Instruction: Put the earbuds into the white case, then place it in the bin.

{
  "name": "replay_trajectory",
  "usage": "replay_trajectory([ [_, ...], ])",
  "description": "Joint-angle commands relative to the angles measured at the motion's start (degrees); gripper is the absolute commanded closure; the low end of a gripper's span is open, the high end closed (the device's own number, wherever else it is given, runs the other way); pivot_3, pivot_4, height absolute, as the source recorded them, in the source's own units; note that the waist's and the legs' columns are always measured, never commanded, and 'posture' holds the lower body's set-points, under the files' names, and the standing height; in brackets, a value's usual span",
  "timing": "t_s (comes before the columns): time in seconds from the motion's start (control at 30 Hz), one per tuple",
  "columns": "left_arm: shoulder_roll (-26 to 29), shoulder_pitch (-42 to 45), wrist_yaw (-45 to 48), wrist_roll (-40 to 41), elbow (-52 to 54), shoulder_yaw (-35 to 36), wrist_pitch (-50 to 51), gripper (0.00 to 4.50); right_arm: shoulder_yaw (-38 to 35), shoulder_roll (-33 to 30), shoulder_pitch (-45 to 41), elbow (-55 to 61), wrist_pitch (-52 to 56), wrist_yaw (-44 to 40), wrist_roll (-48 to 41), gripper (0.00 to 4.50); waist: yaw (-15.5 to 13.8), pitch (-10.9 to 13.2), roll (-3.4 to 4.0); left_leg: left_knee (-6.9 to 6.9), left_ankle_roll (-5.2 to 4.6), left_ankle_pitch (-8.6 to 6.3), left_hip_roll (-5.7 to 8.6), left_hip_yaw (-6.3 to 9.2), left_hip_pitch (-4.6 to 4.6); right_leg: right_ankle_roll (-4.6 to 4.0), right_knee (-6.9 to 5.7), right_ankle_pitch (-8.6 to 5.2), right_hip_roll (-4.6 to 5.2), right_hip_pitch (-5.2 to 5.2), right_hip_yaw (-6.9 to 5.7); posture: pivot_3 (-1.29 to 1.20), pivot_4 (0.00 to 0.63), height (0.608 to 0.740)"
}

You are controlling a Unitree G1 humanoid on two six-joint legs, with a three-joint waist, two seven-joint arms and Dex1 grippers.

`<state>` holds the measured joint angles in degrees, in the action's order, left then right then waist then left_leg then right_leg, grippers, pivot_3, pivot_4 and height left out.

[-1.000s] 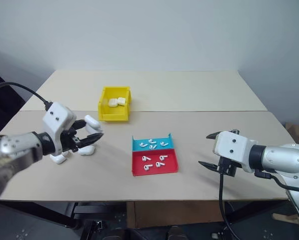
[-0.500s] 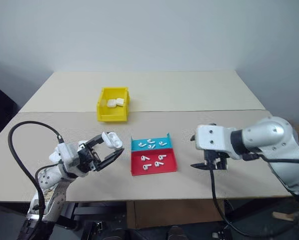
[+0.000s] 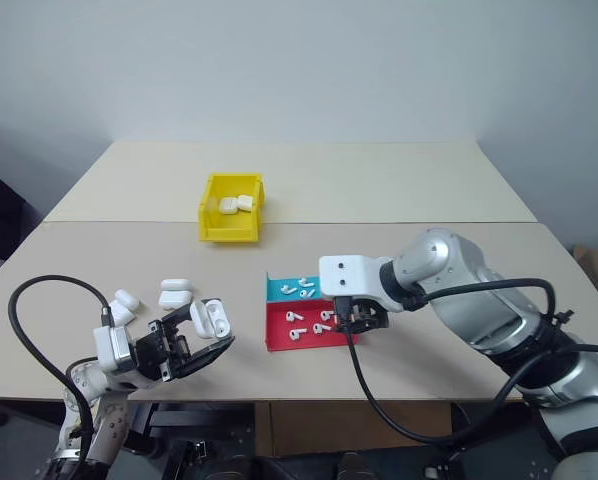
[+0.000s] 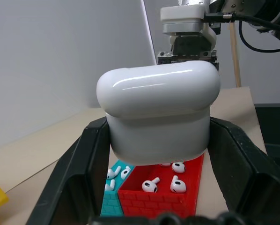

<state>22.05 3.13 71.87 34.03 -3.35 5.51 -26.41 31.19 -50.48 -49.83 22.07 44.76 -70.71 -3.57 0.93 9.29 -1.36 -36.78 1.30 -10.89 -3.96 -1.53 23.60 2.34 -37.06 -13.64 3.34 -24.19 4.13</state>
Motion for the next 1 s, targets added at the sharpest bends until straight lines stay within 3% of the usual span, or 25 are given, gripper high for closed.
replay_trajectory([
  [0.03,0.5,-0.2,1.4,-0.3,0.8,0.7,-2.6,1.67,2.4,1.9,-2.1,-1.7,0.3,0.2,2.8,1.11,0.0,0.0,0.00,0.00,0.00,0.00,0.00,0.00,0.01,0.00,0.00,0.00,0.00,-0.01,0.00,0.00,0.150,0.740],
  [0.07,0.6,-0.4,2.1,0.0,1.1,0.7,-2.8,1.67,3.2,2.4,-2.3,-2.1,0.1,0.2,3.4,1.11,0.1,0.0,0.00,0.00,0.00,0.00,0.00,0.00,0.00,-0.01,0.00,0.00,0.00,0.00,0.00,0.00,0.150,0.740],
  [0.2,1.0,-1.3,2.8,0.9,2.4,0.7,-2.1,1.67,5.8,4.6,-2.9,-4.1,-0.8,0.1,5.7,1.99,0.2,0.0,0.00,0.00,0.00,0.00,-0.01,0.00,0.01,-0.02,-0.01,0.00,-0.01,-0.03,0.00,0.00,0.150,0.740],
  [1.0,1.8,-3.1,2.9,0.5,4.6,0.5,-0.9,1.67,11.7,15.5,-5.2,-19.3,-10.9,-3.0,16.8,1.99,0.5,0.0,0.01,0.01,-0.01,-0.01,-0.05,0.00,0.02,-0.02,-0.02,0.00,-0.04,-0.05,-0.03,0.00,0.150,0.740],
])
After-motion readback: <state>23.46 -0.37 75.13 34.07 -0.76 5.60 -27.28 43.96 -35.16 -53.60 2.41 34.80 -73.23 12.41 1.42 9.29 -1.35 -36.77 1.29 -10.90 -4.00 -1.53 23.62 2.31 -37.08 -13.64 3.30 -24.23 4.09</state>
